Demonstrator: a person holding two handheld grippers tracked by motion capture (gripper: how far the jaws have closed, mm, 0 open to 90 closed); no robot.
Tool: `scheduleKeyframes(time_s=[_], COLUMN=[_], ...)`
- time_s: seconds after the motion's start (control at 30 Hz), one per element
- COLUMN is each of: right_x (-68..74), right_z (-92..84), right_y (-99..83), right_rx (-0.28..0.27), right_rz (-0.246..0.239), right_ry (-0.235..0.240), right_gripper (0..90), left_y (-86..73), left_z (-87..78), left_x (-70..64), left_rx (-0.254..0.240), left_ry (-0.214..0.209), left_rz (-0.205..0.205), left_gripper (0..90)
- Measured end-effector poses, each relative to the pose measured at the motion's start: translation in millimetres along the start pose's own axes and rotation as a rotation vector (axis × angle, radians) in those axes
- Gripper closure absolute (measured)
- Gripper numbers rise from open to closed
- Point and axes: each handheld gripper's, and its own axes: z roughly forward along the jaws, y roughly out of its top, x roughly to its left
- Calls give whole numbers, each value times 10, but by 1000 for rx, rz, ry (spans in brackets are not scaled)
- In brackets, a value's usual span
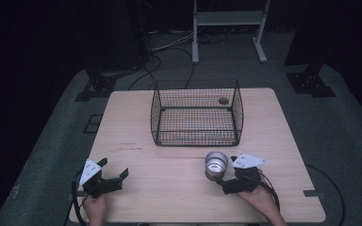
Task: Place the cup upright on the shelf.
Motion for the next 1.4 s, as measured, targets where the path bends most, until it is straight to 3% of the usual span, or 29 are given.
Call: scheduleKeyframes(time_s=[0.63,0.9,1.4], right_x=[17,18,-2], right_z=[285,281,212], right_y=[116,118,147], right_rx=[13,2,-2], right_rz=[9,2,-1], right_ry=[-6,0,-1], right_gripper=[48,145,178], left_y=[-1,-1,-1], left_z=[-3,-3,-3], left_x=[2,1,1], left_rx=[-2,-2,-2], left_ry=[-2,-2,-2], left_rz=[1,2,1], left_gripper=[0,0,0])
